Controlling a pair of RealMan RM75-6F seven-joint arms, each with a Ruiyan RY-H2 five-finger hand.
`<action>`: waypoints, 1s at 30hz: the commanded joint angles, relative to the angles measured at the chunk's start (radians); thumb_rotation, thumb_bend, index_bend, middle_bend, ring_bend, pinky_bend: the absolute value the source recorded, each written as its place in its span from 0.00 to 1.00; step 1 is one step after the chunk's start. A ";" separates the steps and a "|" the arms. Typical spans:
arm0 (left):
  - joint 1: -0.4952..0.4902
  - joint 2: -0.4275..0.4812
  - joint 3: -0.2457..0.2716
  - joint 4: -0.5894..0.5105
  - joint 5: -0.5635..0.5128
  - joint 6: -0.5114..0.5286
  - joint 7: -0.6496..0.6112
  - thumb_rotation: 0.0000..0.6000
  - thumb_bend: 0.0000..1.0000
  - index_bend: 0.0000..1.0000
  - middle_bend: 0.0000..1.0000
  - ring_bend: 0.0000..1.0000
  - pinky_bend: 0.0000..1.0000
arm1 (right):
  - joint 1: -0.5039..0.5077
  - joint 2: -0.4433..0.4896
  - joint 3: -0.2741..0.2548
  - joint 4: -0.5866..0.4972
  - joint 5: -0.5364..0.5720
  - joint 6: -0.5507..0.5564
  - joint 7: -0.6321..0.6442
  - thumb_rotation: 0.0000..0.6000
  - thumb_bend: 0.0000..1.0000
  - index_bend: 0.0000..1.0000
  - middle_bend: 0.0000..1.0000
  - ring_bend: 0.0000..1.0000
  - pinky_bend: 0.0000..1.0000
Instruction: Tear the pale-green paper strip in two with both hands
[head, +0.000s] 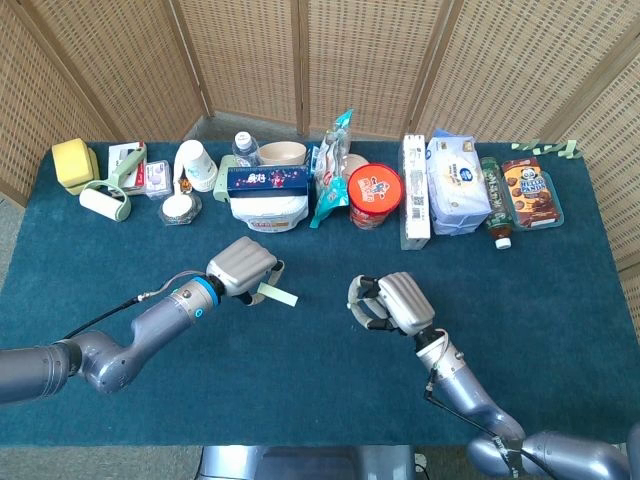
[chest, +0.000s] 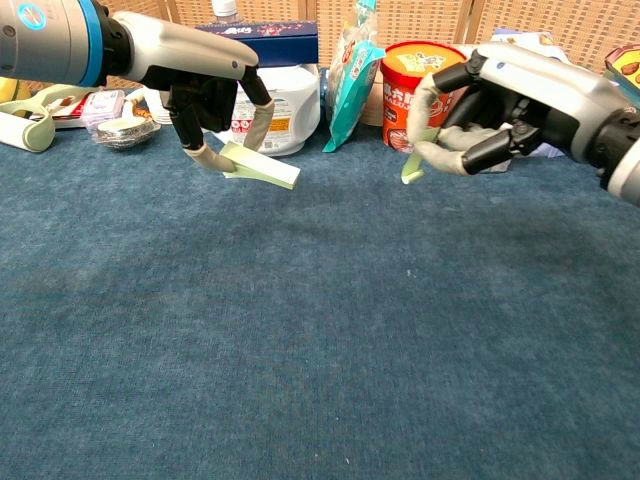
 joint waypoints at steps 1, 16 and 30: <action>0.005 0.003 0.001 -0.003 0.002 0.004 0.002 1.00 0.39 0.67 1.00 1.00 1.00 | -0.011 0.017 -0.009 0.002 -0.001 0.002 0.008 1.00 0.46 0.98 1.00 1.00 0.96; 0.047 0.002 -0.001 -0.020 0.033 0.047 0.009 1.00 0.39 0.65 1.00 1.00 1.00 | -0.067 0.141 -0.069 0.010 -0.030 -0.006 0.060 1.00 0.46 0.37 0.67 0.64 0.53; 0.069 -0.014 -0.014 -0.017 0.058 0.068 0.018 1.00 0.38 0.63 1.00 1.00 1.00 | -0.101 0.176 -0.068 0.016 -0.018 0.010 0.060 1.00 0.46 0.16 0.46 0.29 0.29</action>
